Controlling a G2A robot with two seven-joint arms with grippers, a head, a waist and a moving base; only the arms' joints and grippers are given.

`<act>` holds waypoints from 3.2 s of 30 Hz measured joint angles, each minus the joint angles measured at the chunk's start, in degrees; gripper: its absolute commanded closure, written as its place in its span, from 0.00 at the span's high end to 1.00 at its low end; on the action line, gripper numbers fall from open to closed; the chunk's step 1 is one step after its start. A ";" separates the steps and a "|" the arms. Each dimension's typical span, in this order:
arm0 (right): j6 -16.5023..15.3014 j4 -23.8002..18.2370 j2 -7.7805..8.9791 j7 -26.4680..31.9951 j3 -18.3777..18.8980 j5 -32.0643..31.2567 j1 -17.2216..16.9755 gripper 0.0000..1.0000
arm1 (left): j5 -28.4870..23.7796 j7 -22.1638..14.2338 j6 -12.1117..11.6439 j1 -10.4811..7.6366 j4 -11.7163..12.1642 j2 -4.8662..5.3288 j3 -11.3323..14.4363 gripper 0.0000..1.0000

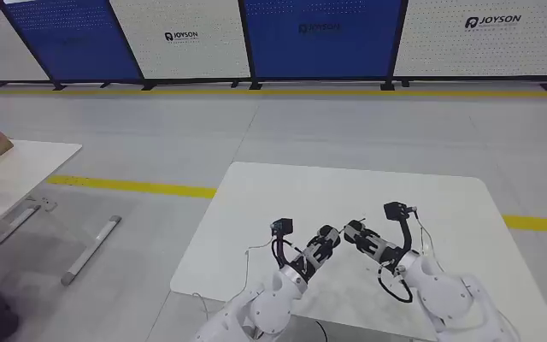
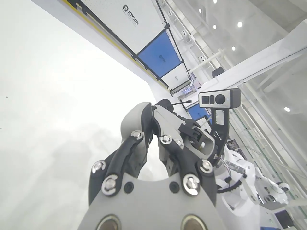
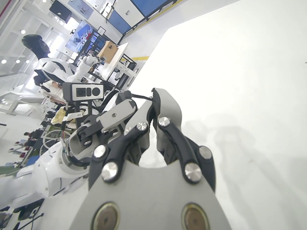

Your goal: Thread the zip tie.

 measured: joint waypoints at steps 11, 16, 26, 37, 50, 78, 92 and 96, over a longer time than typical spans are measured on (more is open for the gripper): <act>-0.45 -0.59 0.26 1.88 0.23 -0.87 0.10 0.00 | -0.68 -0.23 -1.02 0.82 -1.26 0.01 -0.96 0.00; -1.54 -1.44 0.45 1.81 0.74 -1.00 -0.46 0.00 | 0.50 0.64 0.09 0.60 -0.90 -0.12 -0.93 0.00; -1.20 -1.07 0.53 2.73 0.80 -0.60 0.03 0.00 | 1.91 -0.93 -0.10 0.53 -1.15 -0.11 -0.85 0.00; -0.90 -1.19 0.67 3.58 1.14 0.85 0.15 0.27 | 1.47 -0.14 2.05 0.26 -1.15 -0.44 -1.01 0.00; -0.64 -1.94 0.84 1.96 1.79 0.75 -0.59 0.00 | 1.23 -0.12 2.16 0.26 -0.95 -0.70 -1.07 0.00; 1.47 -2.35 0.79 0.85 0.84 -0.90 0.04 0.00 | 1.54 -1.30 -0.02 0.82 -1.38 -0.76 -1.98 0.11; 1.67 -2.16 0.77 0.37 1.27 -0.02 0.35 0.00 | 0.72 -1.05 0.53 0.38 -1.39 -0.95 -2.68 0.00; 1.73 -2.11 0.77 0.41 1.31 0.09 0.50 0.00 | 0.49 -1.08 0.49 0.35 -1.43 -0.99 -2.88 0.00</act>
